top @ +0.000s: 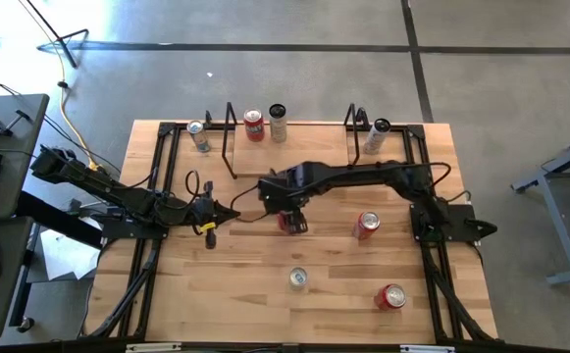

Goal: Place canned beverage on shelf
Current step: Put the top red black soda can on the shelf

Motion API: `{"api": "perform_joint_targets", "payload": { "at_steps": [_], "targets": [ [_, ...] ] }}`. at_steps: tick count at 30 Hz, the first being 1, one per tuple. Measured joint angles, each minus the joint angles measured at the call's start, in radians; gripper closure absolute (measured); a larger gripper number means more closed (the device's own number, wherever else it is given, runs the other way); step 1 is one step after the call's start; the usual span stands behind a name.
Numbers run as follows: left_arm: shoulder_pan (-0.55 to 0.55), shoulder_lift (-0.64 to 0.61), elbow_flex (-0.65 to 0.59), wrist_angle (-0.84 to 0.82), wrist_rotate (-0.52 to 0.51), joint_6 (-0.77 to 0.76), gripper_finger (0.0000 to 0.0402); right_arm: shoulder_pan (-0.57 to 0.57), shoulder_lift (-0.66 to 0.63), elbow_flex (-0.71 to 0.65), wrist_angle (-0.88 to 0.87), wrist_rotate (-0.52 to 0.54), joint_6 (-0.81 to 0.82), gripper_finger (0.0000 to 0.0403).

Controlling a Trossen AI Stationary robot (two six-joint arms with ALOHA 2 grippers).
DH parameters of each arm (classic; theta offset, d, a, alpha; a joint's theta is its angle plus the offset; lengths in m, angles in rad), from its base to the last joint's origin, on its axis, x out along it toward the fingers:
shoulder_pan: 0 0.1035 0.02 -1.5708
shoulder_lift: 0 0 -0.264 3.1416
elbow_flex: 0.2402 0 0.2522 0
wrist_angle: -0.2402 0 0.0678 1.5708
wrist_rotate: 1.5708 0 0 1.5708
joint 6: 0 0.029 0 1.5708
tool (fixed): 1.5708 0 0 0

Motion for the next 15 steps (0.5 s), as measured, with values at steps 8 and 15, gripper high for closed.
{"api": "perform_joint_targets", "payload": {
  "at_steps": [8, 15],
  "targets": [
    [0.0, 0.0, 0.0, 0.008, 0.0, -0.009, 0.0402, -0.112, -0.142, 0.001, -0.051, 0.04, 0.227, 0.0136],
    [0.0, 0.0, 0.0, 0.011, 0.0, -0.01, 0.0401, -0.337, -0.166, 0.001, -0.018, 0.173, 0.146, 0.0136]
  ]
}}
